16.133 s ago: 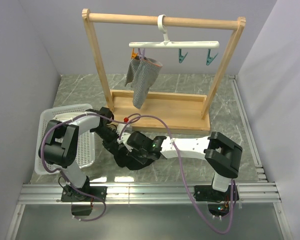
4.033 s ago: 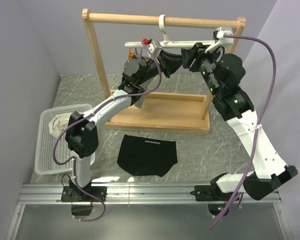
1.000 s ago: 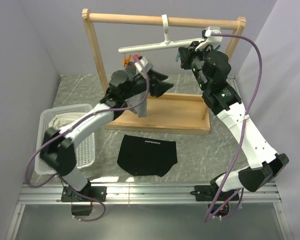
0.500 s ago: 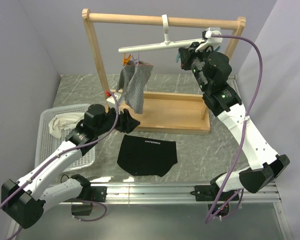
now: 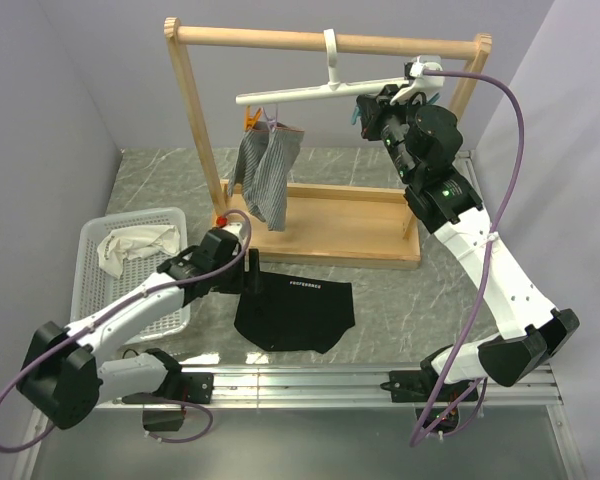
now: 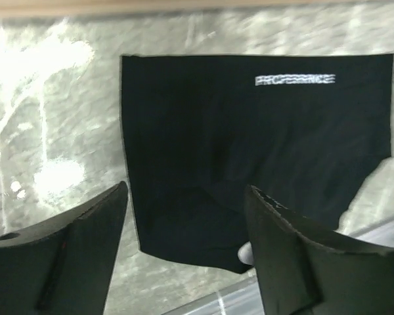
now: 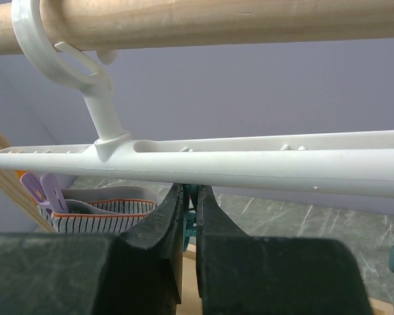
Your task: Clip the underwear to the hanger
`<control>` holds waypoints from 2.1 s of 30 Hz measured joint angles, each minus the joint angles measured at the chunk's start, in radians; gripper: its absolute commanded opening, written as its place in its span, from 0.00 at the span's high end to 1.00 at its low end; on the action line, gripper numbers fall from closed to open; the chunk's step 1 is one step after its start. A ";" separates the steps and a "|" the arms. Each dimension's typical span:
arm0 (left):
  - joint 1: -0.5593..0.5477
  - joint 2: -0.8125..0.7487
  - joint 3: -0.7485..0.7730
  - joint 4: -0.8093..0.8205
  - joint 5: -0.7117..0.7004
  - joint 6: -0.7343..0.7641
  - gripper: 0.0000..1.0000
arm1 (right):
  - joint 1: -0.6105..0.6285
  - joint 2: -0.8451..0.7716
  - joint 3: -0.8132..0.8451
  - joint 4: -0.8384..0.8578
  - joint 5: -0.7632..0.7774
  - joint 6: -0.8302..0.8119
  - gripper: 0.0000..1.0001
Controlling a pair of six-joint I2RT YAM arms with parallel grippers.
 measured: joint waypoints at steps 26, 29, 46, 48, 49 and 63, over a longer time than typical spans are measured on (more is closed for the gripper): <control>-0.132 0.406 0.085 0.158 -0.074 -0.007 0.22 | 0.001 -0.013 -0.013 0.003 -0.011 0.002 1.00; -0.137 0.442 0.117 0.174 -0.076 -0.006 0.25 | 0.001 -0.014 -0.014 0.003 -0.012 0.002 1.00; -0.174 0.544 0.192 0.213 -0.169 0.029 0.76 | 0.001 -0.015 -0.014 0.003 -0.012 0.002 1.00; -0.184 0.556 0.201 0.223 -0.181 0.037 0.94 | 0.001 -0.016 -0.014 0.002 -0.012 0.002 1.00; -0.190 0.563 0.205 0.233 -0.187 0.042 1.00 | 0.001 -0.016 -0.014 0.002 -0.012 0.002 1.00; -0.299 0.229 0.018 0.579 -0.186 0.278 1.00 | 0.001 -0.029 -0.028 0.007 -0.021 0.008 1.00</control>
